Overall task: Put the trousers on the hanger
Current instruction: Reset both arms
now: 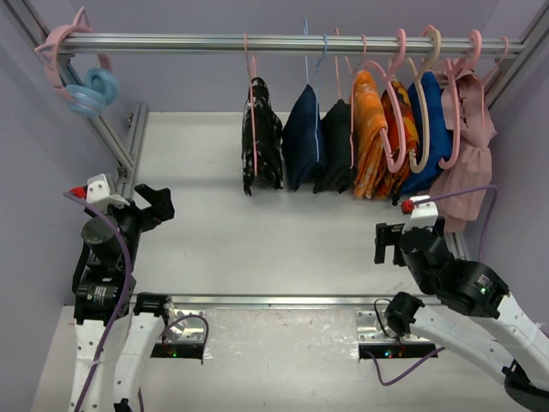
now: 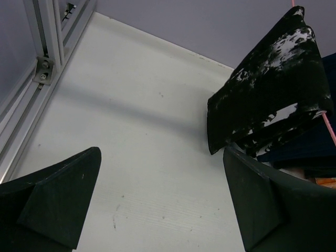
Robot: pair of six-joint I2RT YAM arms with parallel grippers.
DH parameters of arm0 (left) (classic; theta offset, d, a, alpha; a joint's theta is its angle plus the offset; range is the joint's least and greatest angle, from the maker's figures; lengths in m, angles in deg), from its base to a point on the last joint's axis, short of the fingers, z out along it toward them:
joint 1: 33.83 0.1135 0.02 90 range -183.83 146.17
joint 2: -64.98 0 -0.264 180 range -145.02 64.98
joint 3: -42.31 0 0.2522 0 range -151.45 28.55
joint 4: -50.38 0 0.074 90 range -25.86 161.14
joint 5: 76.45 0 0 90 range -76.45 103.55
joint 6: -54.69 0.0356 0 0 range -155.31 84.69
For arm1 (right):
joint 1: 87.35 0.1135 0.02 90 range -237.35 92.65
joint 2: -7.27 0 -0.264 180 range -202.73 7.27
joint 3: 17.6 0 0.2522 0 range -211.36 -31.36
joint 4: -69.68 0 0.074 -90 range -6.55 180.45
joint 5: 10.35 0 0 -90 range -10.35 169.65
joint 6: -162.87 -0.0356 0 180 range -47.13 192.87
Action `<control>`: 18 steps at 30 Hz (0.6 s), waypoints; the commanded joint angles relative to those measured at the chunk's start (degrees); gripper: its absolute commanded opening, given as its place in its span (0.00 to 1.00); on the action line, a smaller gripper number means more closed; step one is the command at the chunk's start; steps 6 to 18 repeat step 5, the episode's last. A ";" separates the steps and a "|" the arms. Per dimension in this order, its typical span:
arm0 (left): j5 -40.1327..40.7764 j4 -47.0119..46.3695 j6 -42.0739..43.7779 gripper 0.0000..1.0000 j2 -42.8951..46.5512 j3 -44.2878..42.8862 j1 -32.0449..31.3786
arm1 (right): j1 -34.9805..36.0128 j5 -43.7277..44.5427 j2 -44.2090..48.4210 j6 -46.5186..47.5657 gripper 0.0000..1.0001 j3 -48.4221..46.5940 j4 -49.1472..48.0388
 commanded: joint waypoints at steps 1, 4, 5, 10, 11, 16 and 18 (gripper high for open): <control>-0.99 -3.16 0.11 1.00 0.39 0.28 0.23 | 0.16 1.71 0.22 -0.73 0.99 0.52 -1.65; -0.82 -3.09 0.27 1.00 0.47 0.53 0.23 | 0.19 1.79 0.22 -0.78 0.99 0.70 -1.68; -0.89 -3.07 0.29 1.00 0.63 0.62 0.23 | 0.20 1.79 0.22 -0.77 0.99 0.70 -1.77; -0.89 -3.07 0.29 1.00 0.63 0.62 0.23 | 0.20 1.79 0.22 -0.77 0.99 0.70 -1.77; -0.89 -3.07 0.29 1.00 0.63 0.62 0.23 | 0.20 1.79 0.22 -0.77 0.99 0.70 -1.77; -0.89 -3.07 0.29 1.00 0.63 0.62 0.23 | 0.20 1.79 0.22 -0.77 0.99 0.70 -1.77; -0.89 -3.07 0.29 1.00 0.63 0.62 0.23 | 0.20 1.79 0.22 -0.77 0.99 0.70 -1.77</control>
